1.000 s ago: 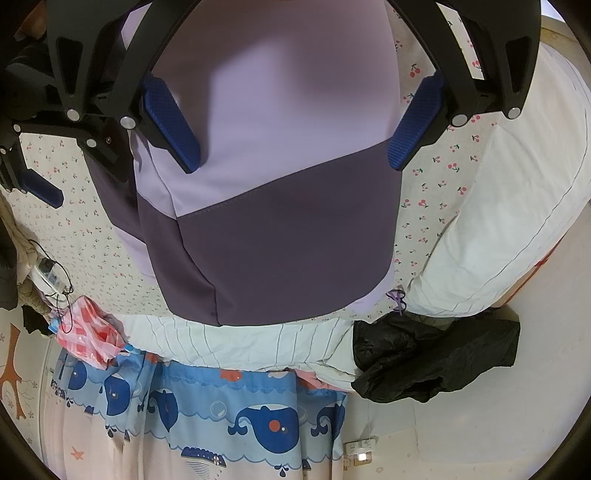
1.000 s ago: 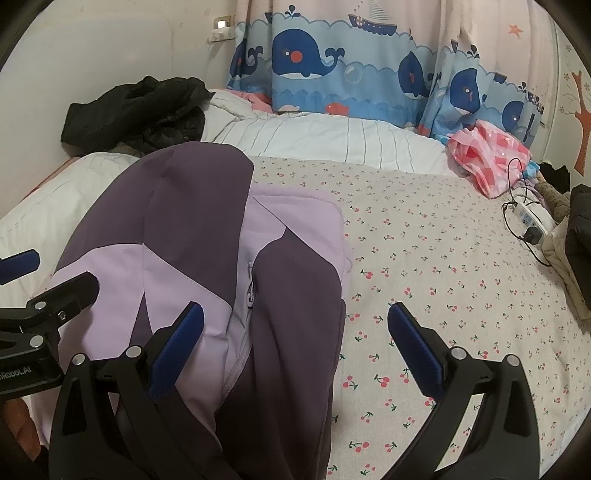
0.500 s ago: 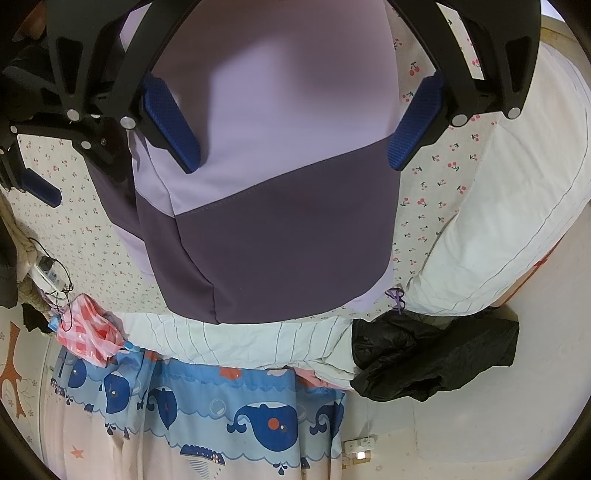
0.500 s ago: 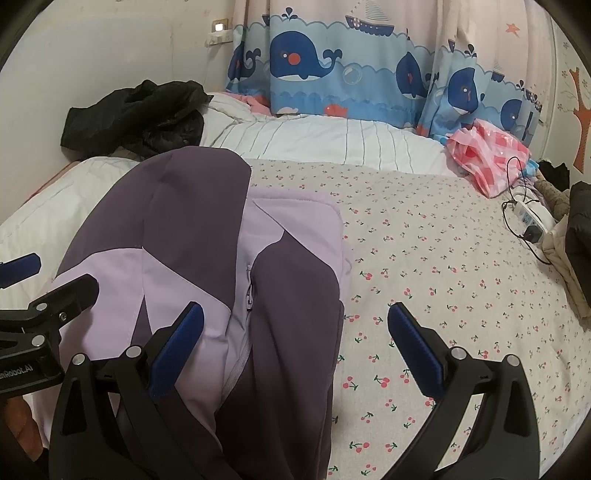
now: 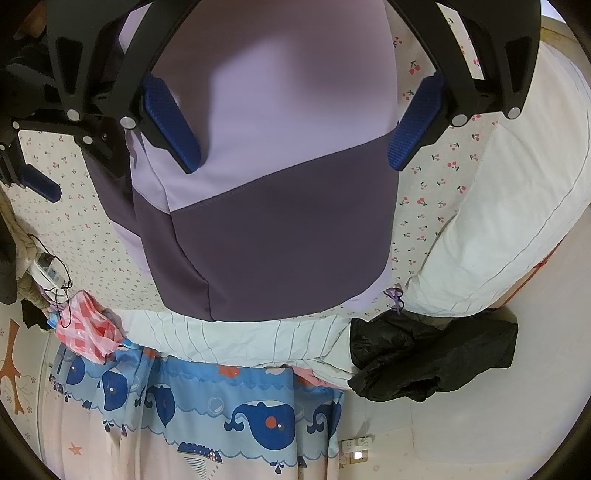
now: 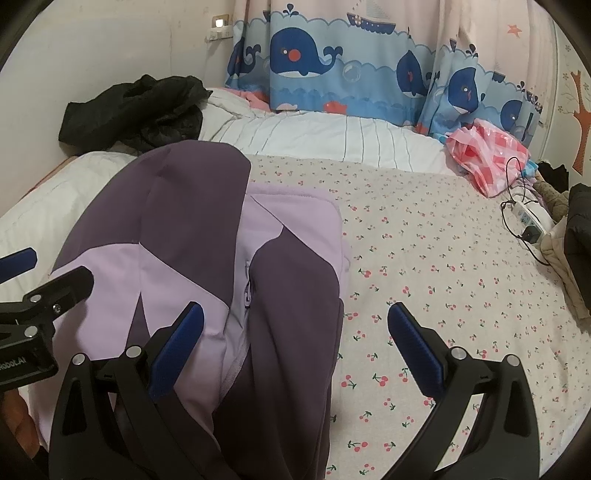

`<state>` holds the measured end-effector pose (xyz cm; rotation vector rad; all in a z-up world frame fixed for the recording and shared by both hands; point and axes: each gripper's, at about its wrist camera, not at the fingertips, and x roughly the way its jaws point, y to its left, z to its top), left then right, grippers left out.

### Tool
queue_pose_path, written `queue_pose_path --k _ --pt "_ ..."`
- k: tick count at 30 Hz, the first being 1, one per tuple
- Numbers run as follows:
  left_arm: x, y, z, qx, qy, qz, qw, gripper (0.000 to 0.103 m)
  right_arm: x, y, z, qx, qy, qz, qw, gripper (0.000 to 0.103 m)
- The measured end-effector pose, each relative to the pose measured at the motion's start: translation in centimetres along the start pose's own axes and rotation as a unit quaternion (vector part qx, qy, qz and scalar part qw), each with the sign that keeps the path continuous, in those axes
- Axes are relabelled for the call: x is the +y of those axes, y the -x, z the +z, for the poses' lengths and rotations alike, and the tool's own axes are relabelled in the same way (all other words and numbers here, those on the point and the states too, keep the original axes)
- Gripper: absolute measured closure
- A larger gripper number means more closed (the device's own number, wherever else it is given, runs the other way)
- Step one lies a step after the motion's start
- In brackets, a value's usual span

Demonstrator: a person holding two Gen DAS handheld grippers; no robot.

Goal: Fold large clothes

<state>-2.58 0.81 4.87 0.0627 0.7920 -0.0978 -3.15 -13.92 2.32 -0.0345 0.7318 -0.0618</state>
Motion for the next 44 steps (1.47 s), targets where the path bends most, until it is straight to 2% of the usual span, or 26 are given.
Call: queue_pose_path --k 20,24,31,44 --pt "0.1 -0.3 0.2 0.0 0.005 0.0 1.0 0.006 -0.2 -0.4 0.1 0.007 0.0 0.003 1.0 0.007" --pt "0.3 -0.5 0.2 0.008 0.013 -0.025 0.9996 0.006 -0.3 -0.4 0.1 0.007 0.0 0.003 1.0 0.007" --pt "1.0 0.4 0.3 -0.027 0.017 -0.001 0.9995 0.006 -0.5 -0.3 0.1 0.002 -0.006 0.007 1.0 0.007" --pt "1.1 -0.2 0.1 -0.008 0.02 -0.003 0.9998 0.006 -0.6 0.0 0.2 -0.006 -0.007 0.005 1.0 0.007"
